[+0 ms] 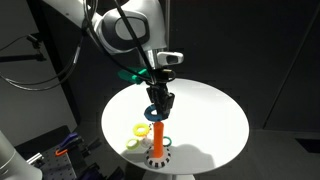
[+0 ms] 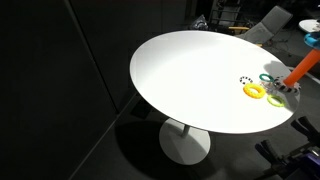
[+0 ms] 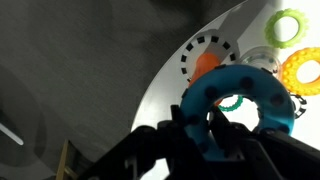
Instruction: Put the blue ring on the stack
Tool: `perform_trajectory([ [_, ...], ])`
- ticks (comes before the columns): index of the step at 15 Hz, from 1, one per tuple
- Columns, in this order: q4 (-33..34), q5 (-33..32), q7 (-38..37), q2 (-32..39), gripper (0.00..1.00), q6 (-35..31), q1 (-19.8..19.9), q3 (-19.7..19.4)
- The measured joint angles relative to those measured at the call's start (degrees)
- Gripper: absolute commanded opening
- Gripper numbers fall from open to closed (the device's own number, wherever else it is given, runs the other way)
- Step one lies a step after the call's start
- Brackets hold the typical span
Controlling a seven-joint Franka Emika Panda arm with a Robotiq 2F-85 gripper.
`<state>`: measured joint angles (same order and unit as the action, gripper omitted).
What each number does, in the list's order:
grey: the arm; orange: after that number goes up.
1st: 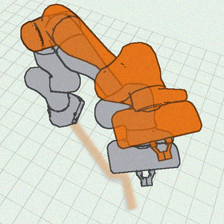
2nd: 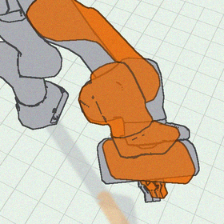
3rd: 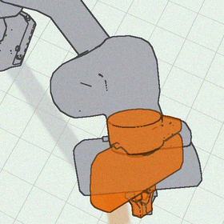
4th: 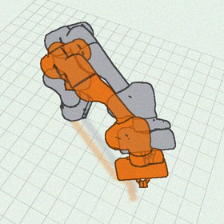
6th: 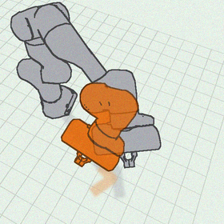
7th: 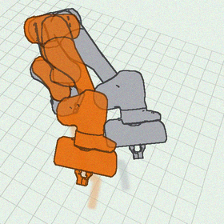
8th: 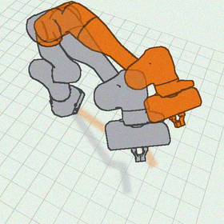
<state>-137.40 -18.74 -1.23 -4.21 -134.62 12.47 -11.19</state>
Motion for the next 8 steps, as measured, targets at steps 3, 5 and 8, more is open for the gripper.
perform_trajectory([
  [3,0.0,-0.02,0.01,0.01,0.1,0.55,0.87,-0.92],
  [5,0.0,-0.02,0.05,0.03,0.1,1.43,1.23,-1.47],
  [8,0.0,-0.02,0.15,0.31,0.1,2.63,1.34,-2.21],
])
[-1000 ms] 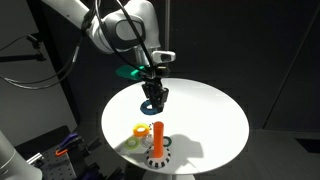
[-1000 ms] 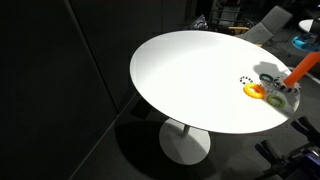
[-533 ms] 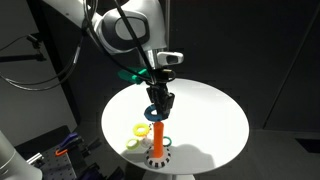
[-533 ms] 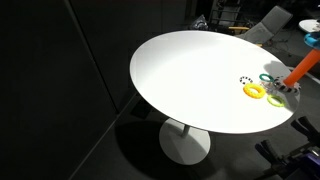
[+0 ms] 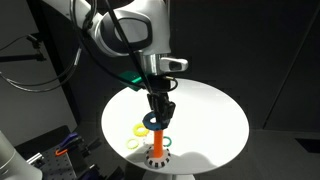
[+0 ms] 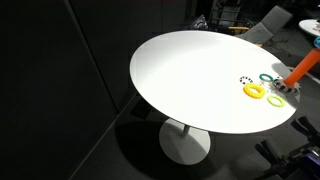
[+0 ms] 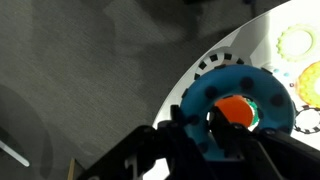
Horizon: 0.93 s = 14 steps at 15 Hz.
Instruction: Put the blue ring on the stack
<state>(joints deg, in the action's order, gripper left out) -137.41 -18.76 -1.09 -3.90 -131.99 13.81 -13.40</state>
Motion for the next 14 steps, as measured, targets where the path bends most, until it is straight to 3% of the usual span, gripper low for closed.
perform_trajectory([
  [14,-0.01,0.22,0.83,2.52,0.1,-3.36,0.0,-0.53],
])
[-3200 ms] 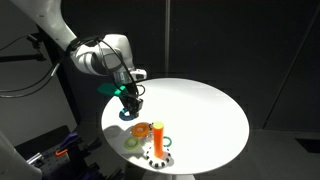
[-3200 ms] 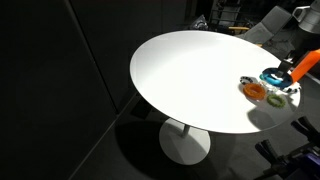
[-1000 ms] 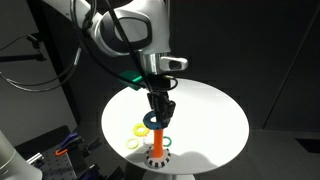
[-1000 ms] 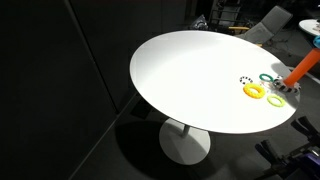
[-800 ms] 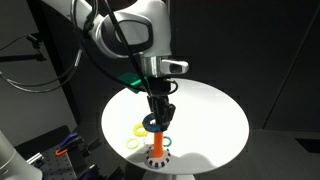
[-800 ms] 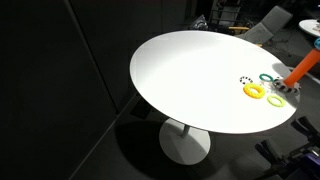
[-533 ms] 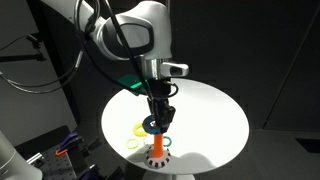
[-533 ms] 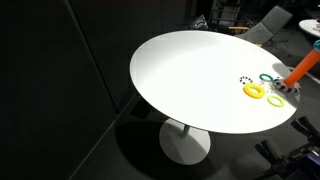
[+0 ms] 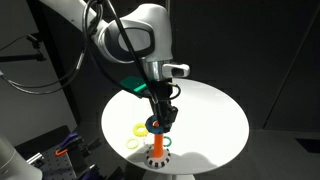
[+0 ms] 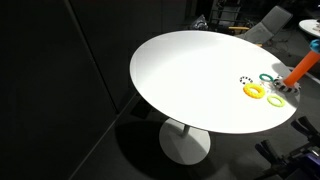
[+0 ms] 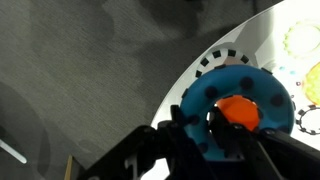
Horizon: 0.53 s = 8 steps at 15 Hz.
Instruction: Put the blue ring on the stack
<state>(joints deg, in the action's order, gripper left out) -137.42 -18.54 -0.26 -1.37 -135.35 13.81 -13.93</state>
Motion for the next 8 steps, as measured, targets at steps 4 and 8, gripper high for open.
perform_trajectory([
  [4,-0.01,0.73,0.89,0.06,0.1,-0.62,0.0,0.0],
  [8,-0.03,2.76,2.52,0.65,0.1,-0.64,0.0,0.0],
])
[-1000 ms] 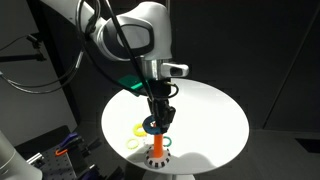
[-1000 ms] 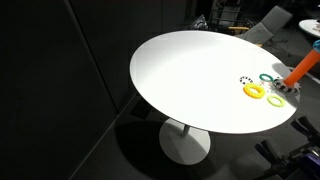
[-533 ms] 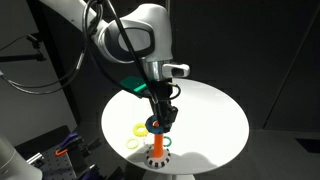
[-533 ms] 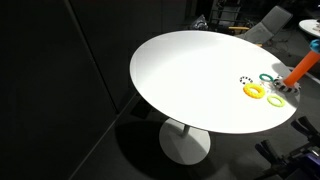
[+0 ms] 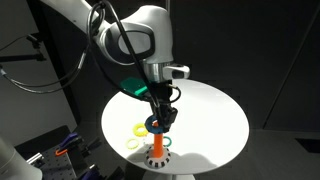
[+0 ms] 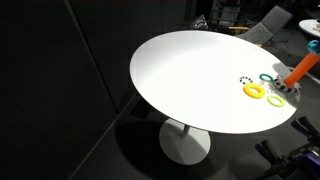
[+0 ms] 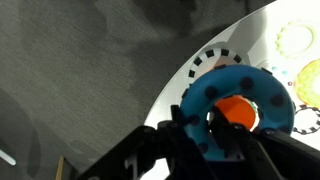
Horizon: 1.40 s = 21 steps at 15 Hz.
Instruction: Put the blue ring on the stack
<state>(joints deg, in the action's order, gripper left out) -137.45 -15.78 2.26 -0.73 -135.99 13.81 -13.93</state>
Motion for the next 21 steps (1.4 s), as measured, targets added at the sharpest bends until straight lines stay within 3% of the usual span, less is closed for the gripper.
perform_trajectory([
  [2,0.0,0.94,0.73,0.58,0.1,-0.08,0.0,0.0],
  [3,0.05,1.22,1.06,0.74,0.16,-0.29,0.0,0.0],
  [4,0.07,1.33,1.38,0.78,0.58,-0.48,0.0,0.0],
  [6,0.05,1.34,1.76,0.82,0.66,-0.87,0.0,0.0],
  [10,0.03,1.34,2.56,0.88,0.99,-1.45,0.0,0.0],
  [21,-0.06,1.34,2.69,1.82,1.0,-2.11,-0.08,0.0],
])
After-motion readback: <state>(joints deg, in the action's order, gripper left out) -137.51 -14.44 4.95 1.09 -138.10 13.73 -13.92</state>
